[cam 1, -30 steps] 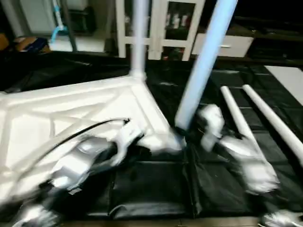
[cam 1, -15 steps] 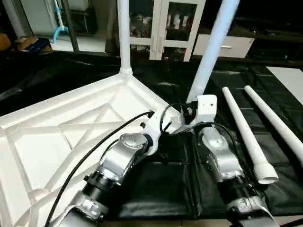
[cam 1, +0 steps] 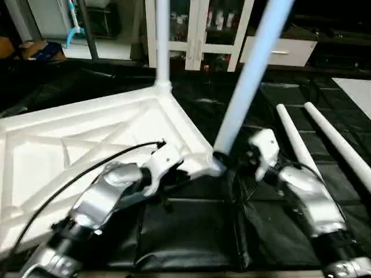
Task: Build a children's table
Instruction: Rotate leg to tighten
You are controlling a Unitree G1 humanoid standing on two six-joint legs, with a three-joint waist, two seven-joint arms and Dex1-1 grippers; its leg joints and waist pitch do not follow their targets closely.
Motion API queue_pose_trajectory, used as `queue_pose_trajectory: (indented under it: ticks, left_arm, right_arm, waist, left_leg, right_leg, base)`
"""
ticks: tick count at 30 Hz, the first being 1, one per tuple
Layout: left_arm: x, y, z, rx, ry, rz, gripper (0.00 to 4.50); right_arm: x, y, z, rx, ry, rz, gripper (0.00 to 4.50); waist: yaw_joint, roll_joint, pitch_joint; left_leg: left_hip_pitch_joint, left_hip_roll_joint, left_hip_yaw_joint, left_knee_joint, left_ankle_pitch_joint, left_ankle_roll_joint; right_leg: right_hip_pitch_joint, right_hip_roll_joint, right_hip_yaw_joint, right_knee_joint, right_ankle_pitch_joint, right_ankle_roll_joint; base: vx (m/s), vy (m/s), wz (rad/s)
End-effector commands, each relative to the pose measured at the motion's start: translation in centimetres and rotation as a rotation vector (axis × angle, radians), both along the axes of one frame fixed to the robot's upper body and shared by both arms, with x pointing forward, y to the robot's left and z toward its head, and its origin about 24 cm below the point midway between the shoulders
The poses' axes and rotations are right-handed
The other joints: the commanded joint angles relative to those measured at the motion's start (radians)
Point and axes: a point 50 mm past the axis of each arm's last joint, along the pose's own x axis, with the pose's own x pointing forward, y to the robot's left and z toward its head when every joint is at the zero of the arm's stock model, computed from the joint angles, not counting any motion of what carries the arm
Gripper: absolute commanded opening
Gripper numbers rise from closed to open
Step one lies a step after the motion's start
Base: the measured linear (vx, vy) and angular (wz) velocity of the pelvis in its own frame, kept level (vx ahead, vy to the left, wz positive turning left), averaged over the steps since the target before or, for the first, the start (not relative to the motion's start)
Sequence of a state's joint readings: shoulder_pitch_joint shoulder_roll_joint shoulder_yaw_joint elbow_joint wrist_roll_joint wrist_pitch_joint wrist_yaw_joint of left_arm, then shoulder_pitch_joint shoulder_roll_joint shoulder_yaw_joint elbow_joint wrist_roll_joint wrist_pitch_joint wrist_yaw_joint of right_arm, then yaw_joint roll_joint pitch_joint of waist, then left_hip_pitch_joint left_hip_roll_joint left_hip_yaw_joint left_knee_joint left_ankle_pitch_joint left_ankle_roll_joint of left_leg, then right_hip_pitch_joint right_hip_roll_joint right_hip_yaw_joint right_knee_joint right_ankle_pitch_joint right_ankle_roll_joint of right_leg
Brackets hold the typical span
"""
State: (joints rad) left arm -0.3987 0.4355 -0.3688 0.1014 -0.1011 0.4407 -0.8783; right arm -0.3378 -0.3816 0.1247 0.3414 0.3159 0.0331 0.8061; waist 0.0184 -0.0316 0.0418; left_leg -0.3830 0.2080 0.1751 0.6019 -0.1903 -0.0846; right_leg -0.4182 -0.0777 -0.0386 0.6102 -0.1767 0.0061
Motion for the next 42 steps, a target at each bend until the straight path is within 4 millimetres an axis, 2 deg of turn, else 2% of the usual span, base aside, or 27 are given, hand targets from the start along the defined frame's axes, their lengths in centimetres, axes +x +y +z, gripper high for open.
queue_pose_trajectory:
  ticks: [1,4,5,7,9,17,20,21,23,24,25,26,27,28,29,30,31,32,33,34,35,36,38,39,41,42]
  left_arm:
    - [-0.7,-0.7,0.5,-0.047,0.009,-0.085,0.00]
    - [-1.3,-0.6,0.5,-0.061,0.031,-0.129,0.00]
    - [-1.4,-0.7,0.6,-0.065,0.036,-0.138,0.00]
    - [-1.7,-0.7,0.7,-0.074,0.048,-0.163,0.00]
    - [-1.8,-0.6,0.7,-0.076,0.053,-0.169,0.00]
    - [-2.1,-0.4,0.7,-0.073,0.072,-0.179,0.00]
    - [-2.0,-0.3,0.6,-0.065,0.079,-0.162,0.00]
    - [-1.5,-0.4,0.5,-0.054,0.068,-0.107,0.00]
    - [-1.0,-0.5,0.4,-0.047,0.065,-0.054,0.00]
    - [-0.7,-0.6,0.3,-0.036,0.061,-0.022,0.00]
    - [-0.2,-0.7,0.2,-0.022,0.050,0.023,0.00]
    - [-0.2,-0.7,0.2,-0.022,0.050,0.023,0.00]
    - [1.5,-1.3,-0.3,0.004,0.038,0.256,0.00]
    - [1.9,-1.5,-0.4,0.008,0.037,0.317,0.00]
    - [2.4,-1.8,-0.5,-0.001,0.036,0.385,0.00]
    - [2.5,-1.9,-0.5,-0.003,0.034,0.396,0.00]
    - [2.9,-2.2,-0.5,-0.008,0.020,0.439,0.00]
    - [4.1,-3.3,0.0,-0.026,-0.083,0.556,0.00]
    - [4.5,-3.9,0.3,-0.046,-0.125,0.588,0.00]
    - [4.6,-4.0,0.4,-0.048,-0.130,0.592,0.00]
    - [4.7,-4.7,0.6,-0.068,-0.146,0.595,0.00]
    - [4.7,-5.5,1.1,-0.079,-0.158,0.571,0.00]
    - [4.7,-5.5,1.1,-0.076,-0.149,0.558,0.00]
    - [4.7,-5.1,1.1,-0.059,-0.155,0.546,0.00]
    - [4.6,-4.4,1.1,-0.041,-0.154,0.526,0.00]
    - [4.5,-4.2,1.0,-0.034,-0.145,0.523,0.00]
  right_arm:
    - [-0.2,-0.8,1.2,0.013,-0.031,0.055,3.13]
    - [-0.5,-0.8,1.3,0.008,-0.004,0.139,3.13]
    - [-0.5,-0.7,1.3,0.011,0.003,0.158,2.97]
    - [-0.6,-0.6,1.3,0.023,0.020,0.217,2.87]
    - [-0.6,-0.6,1.3,0.036,0.034,0.238,2.70]
    - [-0.6,-1.1,1.3,0.071,0.074,0.257,2.14]
    - [-0.2,-1.6,0.8,0.052,0.080,0.162,1.93]
    - [0.5,-2.0,-0.1,0.003,0.086,0.019,1.91]
    - [0.9,-2.2,-0.9,-0.040,0.100,-0.094,1.88]
    - [1.1,-2.3,-1.3,-0.061,0.108,-0.155,1.87]
    - [1.3,-2.4,-1.7,-0.078,0.122,-0.229,1.86]
    - [1.3,-2.4,-1.7,-0.078,0.122,-0.229,1.86]
    - [1.8,-3.1,-3.6,-0.182,0.178,-0.581,1.86]
    - [1.8,-3.3,-4.1,-0.210,0.193,-0.661,1.86]
    - [1.9,-3.3,-4.5,-0.262,0.194,-0.735,1.86]
    - [1.9,-3.3,-4.6,-0.267,0.192,-0.745,1.86]
    - [2.0,-3.1,-4.7,-0.283,0.180,-0.785,1.86]
    - [2.7,-1.2,-4.8,-0.277,0.136,-0.882,1.86]
    - [3.0,0.1,-4.8,-0.255,0.127,-0.899,1.86]
    - [3.0,0.3,-4.8,-0.252,0.125,-0.901,1.86]
    - [3.3,1.7,-4.7,-0.233,0.118,-0.900,1.86]
    - [3.8,3.9,-4.1,-0.160,0.095,-0.857,1.86]
    - [4.1,4.7,-3.2,-0.081,0.070,-0.824,1.86]
    - [4.4,5.4,-2.1,0.001,0.036,-0.742,1.86]
    - [4.3,5.7,-1.2,0.045,-0.022,-0.644,1.86]
    - [4.1,5.7,-0.7,0.053,-0.055,-0.628,2.21]
  waist:
    - [0.003,0.002,-0.058]
    - [0.006,0.002,-0.057]
    - [0.006,-0.005,-0.057]
    - [0.009,-0.002,-0.057]
    - [0.012,-0.001,-0.058]
    - [0.015,-0.001,-0.062]
    - [0.015,-0.004,-0.062]
    - [0.013,-0.003,-0.060]
    - [0.008,-0.003,-0.057]
    - [0.004,-0.002,-0.055]
    - [0.003,-0.001,-0.055]
    - [0.001,-0.003,-0.054]
    - [-0.003,-0.002,-0.049]
    - [-0.010,-0.001,-0.042]
    - [-0.014,-0.003,-0.044]
    - [-0.015,-0.005,-0.051]
    - [-0.018,-0.005,-0.053]
    - [-0.018,0.002,-0.053]
    - [-0.028,-0.001,-0.053]
    - [-0.026,-0.006,-0.056]
    - [-0.023,-0.008,-0.060]
    - [-0.023,-0.003,-0.059]
    - [-0.023,-0.003,-0.060]
    - [-0.021,-0.004,-0.062]
    - [-0.019,-0.001,-0.065]
    - [-0.013,-0.001,-0.069]
  left_leg:
    - [0.016,0.018,0.007,-0.070,-0.184,0.070]
    - [0.018,0.017,0.008,-0.070,-0.201,0.063]
    - [0.016,0.018,0.008,-0.071,-0.202,0.062]
    - [0.017,0.019,0.006,-0.072,-0.199,0.058]
    - [0.020,0.019,0.007,-0.071,-0.195,0.057]
    - [0.017,0.017,0.007,-0.068,-0.146,0.066]
    - [0.017,0.016,0.008,-0.067,-0.143,0.065]
    - [0.016,0.017,0.008,-0.068,-0.151,0.059]
    - [0.017,0.015,0.008,-0.070,-0.179,0.037]
    - [0.017,0.014,0.005,-0.075,-0.212,0.011]
    - [0.020,0.014,0.005,-0.074,-0.223,0.004]
    - [0.020,0.013,0.004,-0.075,-0.236,0.000]
    - [0.018,0.013,0.004,-0.078,-0.263,-0.015]
    - [0.025,0.009,0.003,-0.079,-0.293,-0.046]
    - [0.030,0.008,0.000,-0.080,-0.326,-0.054]
    - [0.032,0.004,-0.003,-0.075,-0.348,-0.056]
    - [0.024,0.003,-0.006,-0.076,-0.347,-0.047]
    - [0.025,0.004,-0.007,-0.076,-0.346,-0.048]
    - [0.024,0.000,-0.005,-0.075,-0.354,-0.048]
    - [0.025,-0.005,-0.003,-0.071,-0.357,-0.038]
    - [0.025,-0.004,-0.004,-0.070,-0.347,-0.031]
    - [0.018,-0.001,-0.004,-0.073,-0.336,-0.018]
    - [0.016,0.000,-0.004,-0.073,-0.332,-0.013]
    - [0.013,0.002,-0.003,-0.074,-0.319,-0.004]
    - [0.009,0.005,-0.003,-0.073,-0.269,0.006]
    - [0.007,0.006,-0.001,-0.069,-0.214,0.018]
  right_leg:
    - [0.057,-0.036,0.030,-0.060,-0.102,-0.244]
    - [0.054,-0.037,0.030,-0.064,-0.151,-0.236]
    - [0.053,-0.037,0.030,-0.066,-0.162,-0.232]
    - [0.053,-0.039,0.029,-0.065,-0.175,-0.228]
    - [0.049,-0.037,0.029,-0.064,-0.168,-0.229]
    - [0.055,-0.037,0.028,-0.056,-0.107,-0.242]
    - [0.054,-0.038,0.028,-0.056,-0.119,-0.241]
    - [0.052,-0.038,0.028,-0.058,-0.136,-0.237]
    - [0.049,-0.036,0.027,-0.064,-0.184,-0.226]
    - [0.050,-0.037,0.027,-0.070,-0.251,-0.200]
    - [0.047,-0.037,0.027,-0.072,-0.266,-0.193]
    - [0.046,-0.036,0.028,-0.074,-0.282,-0.186]
    - [0.044,-0.037,0.029,-0.079,-0.327,-0.170]
    - [0.035,-0.033,0.028,-0.086,-0.386,-0.152]
    - [0.034,-0.033,0.024,-0.091,-0.432,-0.140]
    - [0.036,-0.036,0.024,-0.095,-0.466,-0.112]
    - [0.041,-0.036,0.023,-0.097,-0.457,-0.095]
    - [0.037,-0.036,0.023,-0.097,-0.446,-0.092]
    - [0.030,-0.031,0.021,-0.102,-0.435,-0.091]
    - [0.031,-0.031,0.020,-0.105,-0.449,-0.080]
    - [0.034,-0.033,0.020,-0.102,-0.443,-0.076]
    - [0.033,-0.036,0.020,-0.101,-0.438,-0.073]
    - [0.035,-0.036,0.019,-0.099,-0.423,-0.072]
    - [0.038,-0.035,0.020,-0.095,-0.379,-0.078]
    - [0.044,-0.033,0.022,-0.083,-0.281,-0.103]
    - [0.049,-0.032,0.023,-0.074,-0.189,-0.124]
  base:
    - [0.000,0.000,0.00]
    - [0.000,0.000,0.00]
    - [0.000,0.000,0.00]
    - [0.000,0.000,0.00]
    - [0.000,0.000,0.00]
    - [0.000,0.000,0.00]
    - [0.000,0.000,0.00]
    - [0.000,0.000,0.00]
    - [0.000,0.000,0.00]
    - [0.000,0.000,0.00]
    - [0.000,0.000,0.00]
    - [0.000,0.000,0.00]
    - [0.000,0.000,0.00]
    - [0.000,0.000,0.00]
    - [0.000,0.000,0.00]
    - [0.000,0.000,0.00]
    - [0.000,0.000,0.00]
    - [0.000,0.000,0.00]
    - [0.000,0.000,0.00]
    - [0.000,0.000,0.00]
    - [0.000,0.000,0.00]
    - [0.000,0.000,0.00]
    - [0.000,0.000,0.00]
    - [0.000,0.000,0.00]
    - [0.000,0.000,0.00]
    - [0.000,0.000,0.00]
